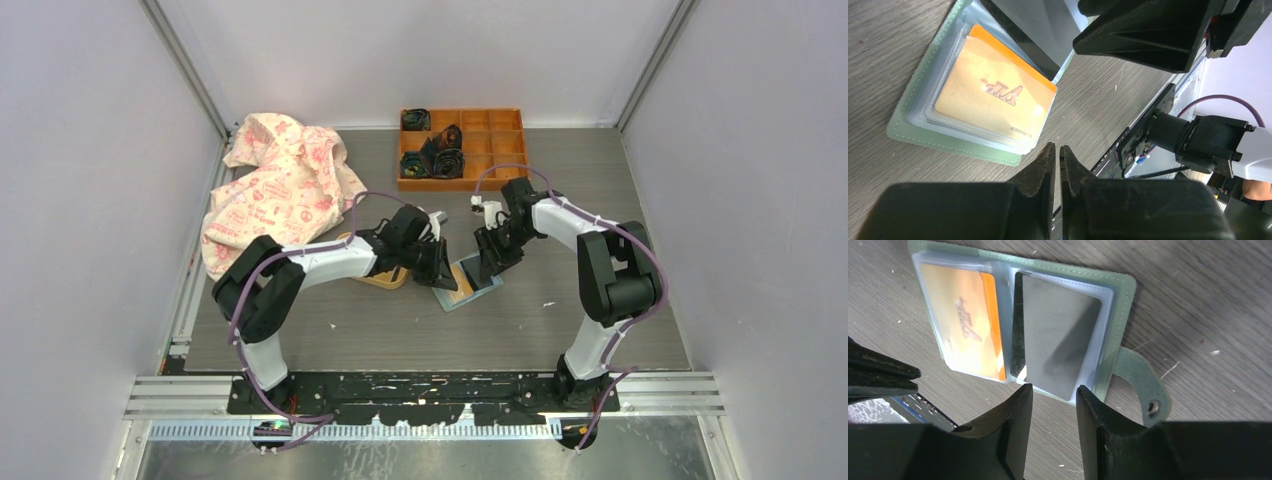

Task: Put the credit cards into the card holder
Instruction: Turn over the card slot in the card holder.

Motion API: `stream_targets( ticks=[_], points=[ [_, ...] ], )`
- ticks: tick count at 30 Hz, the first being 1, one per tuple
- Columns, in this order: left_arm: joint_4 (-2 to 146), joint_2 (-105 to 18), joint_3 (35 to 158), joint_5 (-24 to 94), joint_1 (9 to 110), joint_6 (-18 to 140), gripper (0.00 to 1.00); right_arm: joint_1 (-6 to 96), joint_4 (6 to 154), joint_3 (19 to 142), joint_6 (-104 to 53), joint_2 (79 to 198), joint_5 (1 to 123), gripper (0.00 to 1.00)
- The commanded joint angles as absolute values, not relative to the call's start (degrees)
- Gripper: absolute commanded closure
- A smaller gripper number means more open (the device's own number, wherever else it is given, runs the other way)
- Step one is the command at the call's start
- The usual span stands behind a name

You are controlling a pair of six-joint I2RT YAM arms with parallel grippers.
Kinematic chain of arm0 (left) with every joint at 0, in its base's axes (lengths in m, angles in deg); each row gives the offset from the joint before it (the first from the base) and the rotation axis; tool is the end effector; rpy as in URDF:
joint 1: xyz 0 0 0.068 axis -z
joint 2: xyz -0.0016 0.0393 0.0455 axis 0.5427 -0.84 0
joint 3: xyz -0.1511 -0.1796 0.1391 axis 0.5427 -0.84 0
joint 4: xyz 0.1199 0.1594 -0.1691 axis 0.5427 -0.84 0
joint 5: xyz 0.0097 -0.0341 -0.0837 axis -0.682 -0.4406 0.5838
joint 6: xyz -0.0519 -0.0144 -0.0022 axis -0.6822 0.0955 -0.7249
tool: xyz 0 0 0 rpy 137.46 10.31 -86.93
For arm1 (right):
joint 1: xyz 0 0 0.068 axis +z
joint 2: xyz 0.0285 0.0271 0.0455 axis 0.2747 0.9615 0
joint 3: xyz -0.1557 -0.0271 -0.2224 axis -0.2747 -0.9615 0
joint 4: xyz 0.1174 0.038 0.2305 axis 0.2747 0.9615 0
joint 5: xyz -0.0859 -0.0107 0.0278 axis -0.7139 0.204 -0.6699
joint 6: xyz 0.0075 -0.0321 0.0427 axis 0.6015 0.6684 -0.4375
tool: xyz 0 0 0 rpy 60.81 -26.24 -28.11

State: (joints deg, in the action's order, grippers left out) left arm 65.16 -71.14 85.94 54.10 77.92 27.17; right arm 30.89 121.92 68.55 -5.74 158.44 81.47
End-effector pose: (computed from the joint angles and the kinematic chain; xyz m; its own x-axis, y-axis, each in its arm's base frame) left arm 0.2547 -0.2784 0.1794 -0.9659 0.0658 -0.2503 0.2329 0.6430 -0.7296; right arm 0.3050 0.0984 0.1667 -0.8574 -0.4347 -0.2756 -0.5137 0.7570 0.4039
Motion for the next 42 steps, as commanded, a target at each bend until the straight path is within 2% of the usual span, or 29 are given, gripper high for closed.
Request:
stream_targets(
  ticks=[1,13,27,37,42],
  points=[
    [64.82,-70.53,85.67,52.56,78.17,29.08,0.92,31.02,122.22,71.17,-6.58,158.96,79.03,0.56],
    [62.92,-72.43,85.45,51.09,78.13,30.42,0.92,30.99,125.36,73.29,-5.69,163.34,79.95,0.53],
    [62.73,-74.24,85.82,51.11,78.13,30.9,0.93,28.55,126.91,73.64,-6.92,161.43,93.42,0.69],
    [62.39,-73.85,86.43,51.02,78.13,31.07,0.93,26.01,127.72,73.56,-8.03,162.4,103.32,0.69],
    [63.16,-72.91,86.22,50.99,78.11,30.51,0.9,25.92,128.75,73.85,-7.95,164.54,108.15,0.69]
  ],
)
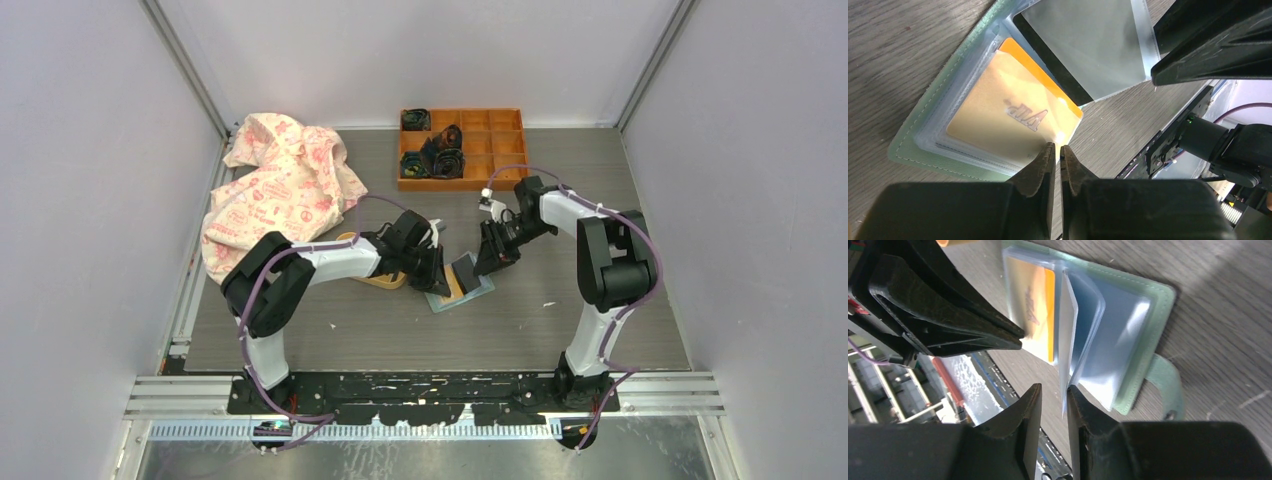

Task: Put the credit cards into the card holder
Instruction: Turn over the card slot in the card holder.

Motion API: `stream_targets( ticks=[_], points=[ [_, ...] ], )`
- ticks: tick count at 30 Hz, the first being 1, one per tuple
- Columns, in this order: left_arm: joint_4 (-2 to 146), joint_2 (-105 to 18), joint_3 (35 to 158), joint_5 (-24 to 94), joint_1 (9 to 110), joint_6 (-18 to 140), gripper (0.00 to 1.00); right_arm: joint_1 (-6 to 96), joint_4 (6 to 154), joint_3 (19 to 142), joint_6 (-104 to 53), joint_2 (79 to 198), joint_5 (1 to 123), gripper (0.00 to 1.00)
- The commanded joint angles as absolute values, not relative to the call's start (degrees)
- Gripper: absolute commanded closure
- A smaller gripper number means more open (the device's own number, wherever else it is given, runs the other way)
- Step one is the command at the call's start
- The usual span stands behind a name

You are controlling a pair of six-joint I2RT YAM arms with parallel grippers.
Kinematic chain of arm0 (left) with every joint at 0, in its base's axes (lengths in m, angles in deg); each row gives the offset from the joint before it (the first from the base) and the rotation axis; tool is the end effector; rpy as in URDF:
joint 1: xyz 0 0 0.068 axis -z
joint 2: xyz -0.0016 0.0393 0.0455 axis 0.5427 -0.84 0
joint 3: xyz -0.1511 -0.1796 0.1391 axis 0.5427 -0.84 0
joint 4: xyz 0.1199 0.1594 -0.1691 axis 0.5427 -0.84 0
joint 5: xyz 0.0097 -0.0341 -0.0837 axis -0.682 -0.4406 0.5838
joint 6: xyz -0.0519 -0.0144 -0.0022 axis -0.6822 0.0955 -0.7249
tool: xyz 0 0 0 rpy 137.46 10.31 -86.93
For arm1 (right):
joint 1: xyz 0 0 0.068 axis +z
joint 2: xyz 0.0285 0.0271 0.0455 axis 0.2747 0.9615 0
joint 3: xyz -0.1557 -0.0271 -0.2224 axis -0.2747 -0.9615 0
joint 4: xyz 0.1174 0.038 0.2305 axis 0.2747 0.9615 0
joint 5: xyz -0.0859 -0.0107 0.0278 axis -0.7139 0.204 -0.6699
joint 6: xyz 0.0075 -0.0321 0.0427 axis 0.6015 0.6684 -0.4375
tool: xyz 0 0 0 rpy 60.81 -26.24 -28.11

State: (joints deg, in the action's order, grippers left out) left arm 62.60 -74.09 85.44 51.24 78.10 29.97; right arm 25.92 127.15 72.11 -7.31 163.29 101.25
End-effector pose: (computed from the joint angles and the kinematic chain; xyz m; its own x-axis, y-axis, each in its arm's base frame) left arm 0.2535 -0.2766 0.1549 -0.9685 0.0946 -0.2304 0.2270 0.7160 -0.6601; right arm 0.3175 0.0824 0.1623 -0.9309 -0.2997 -0.2088 -0.3554 0.6118 0.7067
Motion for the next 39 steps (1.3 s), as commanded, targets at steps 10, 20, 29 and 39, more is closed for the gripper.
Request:
stream_targets(
  ticks=[10,20,29,39],
  points=[
    [66.32,-71.19,84.18,51.25,77.14,29.1,0.85,25.96,128.74,73.73,-8.34,166.7,112.65,0.69],
    [72.1,-69.22,80.67,52.2,75.79,26.54,0.8,26.05,128.86,73.51,-8.51,168.01,117.41,0.67],
    [74.35,-68.95,79.51,52.55,75.01,25.23,0.78,27.25,128.88,73.55,-8.6,169.33,119.13,0.67],
    [74.7,-70.02,79.69,52.65,74.66,25.01,0.78,28.33,129.82,74.12,-7.17,169.57,118.38,0.62]
  ],
)
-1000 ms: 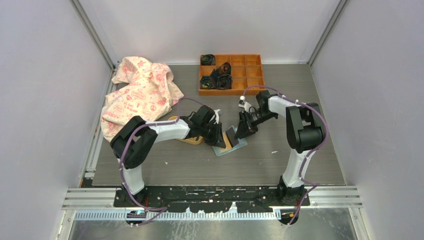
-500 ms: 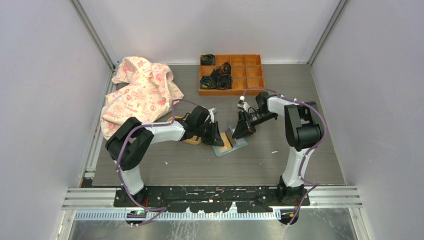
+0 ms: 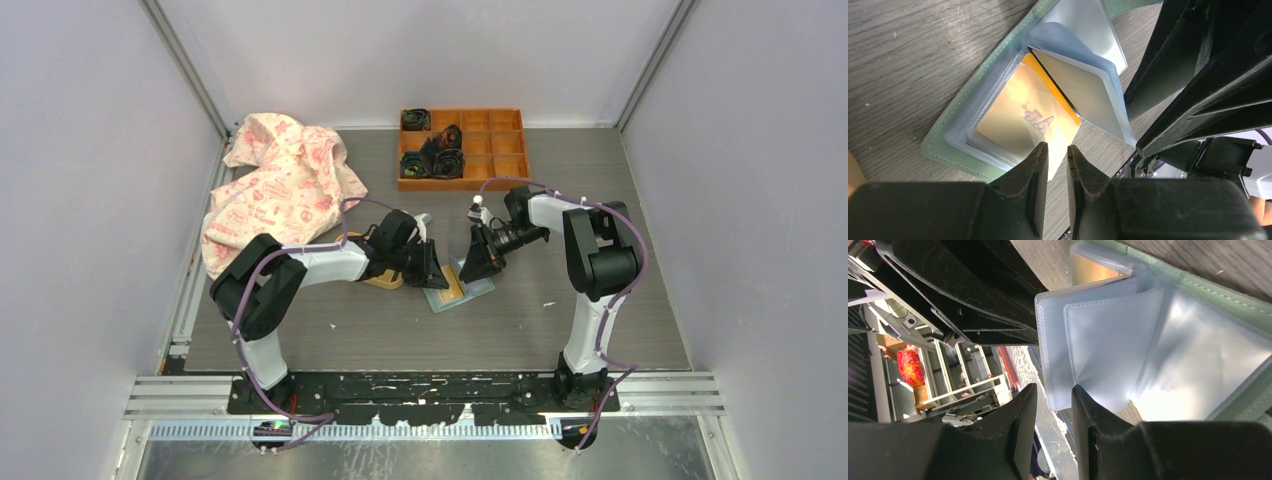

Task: Put the credit cards into the card holder
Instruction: Turn over the card slot in the card holder.

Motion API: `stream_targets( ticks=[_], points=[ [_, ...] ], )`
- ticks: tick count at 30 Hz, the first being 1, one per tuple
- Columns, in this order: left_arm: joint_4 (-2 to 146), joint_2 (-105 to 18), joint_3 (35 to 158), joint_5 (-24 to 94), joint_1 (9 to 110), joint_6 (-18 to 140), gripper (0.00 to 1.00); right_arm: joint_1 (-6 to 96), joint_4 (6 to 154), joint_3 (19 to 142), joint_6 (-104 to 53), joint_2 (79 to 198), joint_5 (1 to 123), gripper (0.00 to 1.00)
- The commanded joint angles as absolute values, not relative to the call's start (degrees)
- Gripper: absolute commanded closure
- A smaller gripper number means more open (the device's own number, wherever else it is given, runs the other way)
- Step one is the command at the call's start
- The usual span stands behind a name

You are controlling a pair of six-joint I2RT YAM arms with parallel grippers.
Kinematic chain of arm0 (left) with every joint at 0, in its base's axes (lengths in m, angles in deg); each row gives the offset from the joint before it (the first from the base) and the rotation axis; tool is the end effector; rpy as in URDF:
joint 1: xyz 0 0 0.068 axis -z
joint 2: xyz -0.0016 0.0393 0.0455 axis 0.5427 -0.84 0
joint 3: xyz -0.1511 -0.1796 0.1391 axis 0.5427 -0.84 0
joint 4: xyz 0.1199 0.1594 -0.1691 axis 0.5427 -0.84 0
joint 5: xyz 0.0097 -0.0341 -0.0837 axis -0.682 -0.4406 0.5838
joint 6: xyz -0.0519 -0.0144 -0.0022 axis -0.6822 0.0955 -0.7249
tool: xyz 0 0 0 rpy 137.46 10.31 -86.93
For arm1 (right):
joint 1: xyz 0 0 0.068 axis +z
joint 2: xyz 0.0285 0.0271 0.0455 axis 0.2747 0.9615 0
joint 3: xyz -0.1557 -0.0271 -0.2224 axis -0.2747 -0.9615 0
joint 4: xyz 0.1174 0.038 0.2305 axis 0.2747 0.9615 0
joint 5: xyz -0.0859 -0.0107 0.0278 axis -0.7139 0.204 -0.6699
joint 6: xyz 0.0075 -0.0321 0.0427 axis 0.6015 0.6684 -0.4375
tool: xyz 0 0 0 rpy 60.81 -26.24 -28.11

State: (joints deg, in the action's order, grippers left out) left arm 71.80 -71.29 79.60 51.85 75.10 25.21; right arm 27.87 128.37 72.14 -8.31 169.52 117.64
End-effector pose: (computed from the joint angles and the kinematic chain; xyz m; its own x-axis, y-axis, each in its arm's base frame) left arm 0.2592 -0.2557 0.1544 -0.9690 -0.0263 -0.2457 0.1647 0.6724 -0.7216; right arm 0.3154 0.0992 0.1373 -0.9541 -0.2831 -0.0982 -0.2105 0.4003 0.8919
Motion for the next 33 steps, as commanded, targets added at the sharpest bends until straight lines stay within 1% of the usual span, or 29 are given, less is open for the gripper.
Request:
stream_targets(
  ticks=[1,7,10,16,24,27,29,31,33],
  points=[
    [74.7,-70.0,79.69,52.74,74.57,25.01,0.78,28.37,130.09,74.23,-6.86,169.53,117.81,0.62],
    [74.83,-69.68,79.28,52.88,74.27,25.01,0.79,28.87,129.01,73.9,-6.98,168.45,114.3,0.63],
    [75.01,-69.24,78.86,52.88,74.26,24.95,0.79,29.68,126.88,73.21,-8.17,167.45,110.71,0.66],
    [74.99,-68.63,78.33,52.9,74.11,25.01,0.79,30.59,124.35,72.64,-9.18,164.16,104.31,0.67],
    [74.21,-66.59,77.07,52.73,74.01,25.45,0.79,30.58,119.85,69.5,-6.36,151.71,92.55,0.64],
    [73.93,-64.66,76.42,52.63,74.03,25.45,0.79,30.74,116.35,66.25,-3.66,145.8,91.73,0.62],
    [73.84,-63.15,76.09,52.58,74.0,25.36,0.79,31.28,113.39,63.46,-1.4,142.47,93.24,0.61],
    [73.5,-61.42,76.0,52.16,74.04,25.36,0.79,32.84,110.75,60.75,0.83,139.73,94.86,0.62],
    [73.2,-60.07,76.12,51.83,74.04,25.36,0.8,35.56,107.67,58.8,1.33,137.99,93.82,0.65]
  ],
)
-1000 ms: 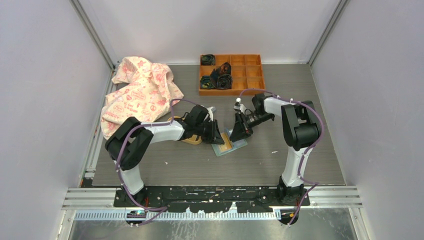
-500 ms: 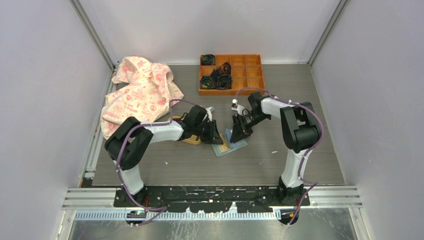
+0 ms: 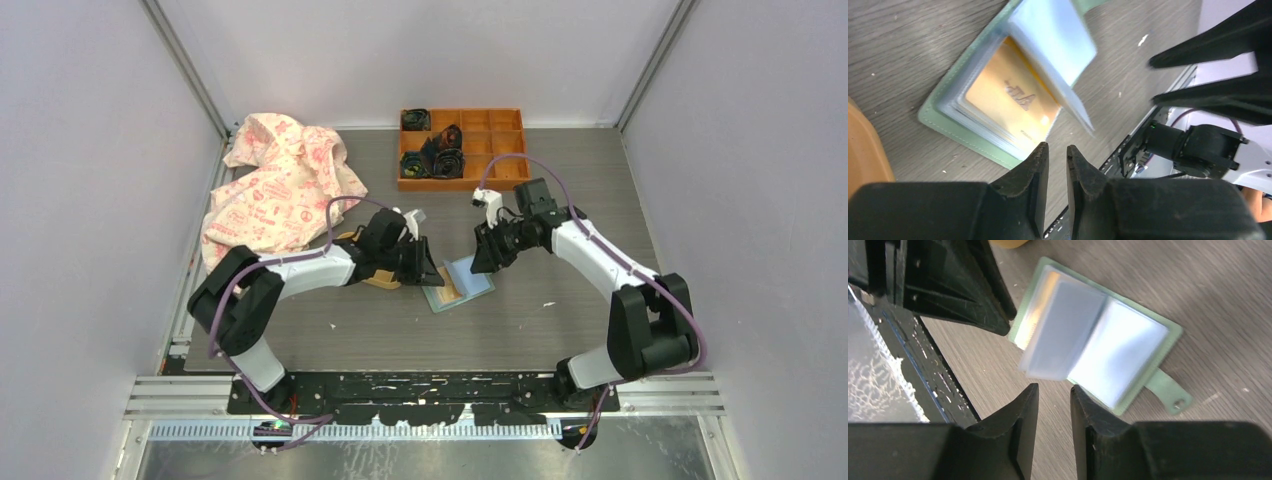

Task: Put the credit cards into the card holder
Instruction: Turn over the card slot in the card holder.

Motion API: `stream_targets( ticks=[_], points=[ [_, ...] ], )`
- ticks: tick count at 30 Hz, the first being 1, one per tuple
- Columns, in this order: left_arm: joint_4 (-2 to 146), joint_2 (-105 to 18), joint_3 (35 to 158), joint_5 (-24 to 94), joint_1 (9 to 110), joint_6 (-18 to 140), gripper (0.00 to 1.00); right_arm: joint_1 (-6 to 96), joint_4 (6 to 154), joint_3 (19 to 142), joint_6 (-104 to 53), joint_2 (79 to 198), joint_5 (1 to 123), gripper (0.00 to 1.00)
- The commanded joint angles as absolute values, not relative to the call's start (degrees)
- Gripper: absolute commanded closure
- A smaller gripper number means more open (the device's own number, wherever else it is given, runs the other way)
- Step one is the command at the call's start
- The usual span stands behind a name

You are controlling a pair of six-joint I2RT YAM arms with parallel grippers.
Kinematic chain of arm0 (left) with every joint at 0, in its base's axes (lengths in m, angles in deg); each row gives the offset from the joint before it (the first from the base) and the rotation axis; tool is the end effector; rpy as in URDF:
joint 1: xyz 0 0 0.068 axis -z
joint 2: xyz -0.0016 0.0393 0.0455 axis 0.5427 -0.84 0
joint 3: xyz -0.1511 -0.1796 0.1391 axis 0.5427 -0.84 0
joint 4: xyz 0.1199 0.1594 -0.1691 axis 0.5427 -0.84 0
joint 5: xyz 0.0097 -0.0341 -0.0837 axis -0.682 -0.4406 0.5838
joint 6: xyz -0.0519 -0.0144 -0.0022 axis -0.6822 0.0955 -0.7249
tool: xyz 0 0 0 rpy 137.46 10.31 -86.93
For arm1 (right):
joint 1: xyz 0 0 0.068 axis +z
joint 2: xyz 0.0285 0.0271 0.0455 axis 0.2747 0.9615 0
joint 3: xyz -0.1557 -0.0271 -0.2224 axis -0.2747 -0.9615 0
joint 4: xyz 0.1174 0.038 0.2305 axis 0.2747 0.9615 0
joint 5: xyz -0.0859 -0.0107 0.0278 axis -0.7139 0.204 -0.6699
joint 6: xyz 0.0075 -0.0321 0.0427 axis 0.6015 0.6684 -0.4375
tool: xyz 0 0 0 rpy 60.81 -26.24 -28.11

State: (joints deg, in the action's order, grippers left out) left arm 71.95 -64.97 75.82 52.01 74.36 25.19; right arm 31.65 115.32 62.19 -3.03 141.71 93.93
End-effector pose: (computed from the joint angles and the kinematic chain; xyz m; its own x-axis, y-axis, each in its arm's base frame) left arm 0.2480 -0.2397 0.1725 -0.9599 -0.0456 -0.2768 0.1818 0.6503 -0.7376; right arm 0.2686 0.0993 0.2273 -0.6917 -0.4094 -0.5949 -0.7036 0.5680 0.4271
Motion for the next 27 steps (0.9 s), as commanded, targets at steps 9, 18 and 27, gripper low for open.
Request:
stream_targets(
  ticks=[9,18,27],
  points=[
    [71.27,-58.59,77.01,50.44,74.02,26.04,0.8,43.2,106.05,62.09,-5.48,147.69,84.23,0.82],
    [73.52,-60.16,76.96,51.54,74.06,25.13,0.81,45.8,108.44,64.37,-5.73,152.76,79.96,0.82],
    [74.79,-64.46,77.42,51.84,74.17,25.07,0.85,43.4,110.83,65.54,-4.16,148.66,82.58,0.78]
  ],
)
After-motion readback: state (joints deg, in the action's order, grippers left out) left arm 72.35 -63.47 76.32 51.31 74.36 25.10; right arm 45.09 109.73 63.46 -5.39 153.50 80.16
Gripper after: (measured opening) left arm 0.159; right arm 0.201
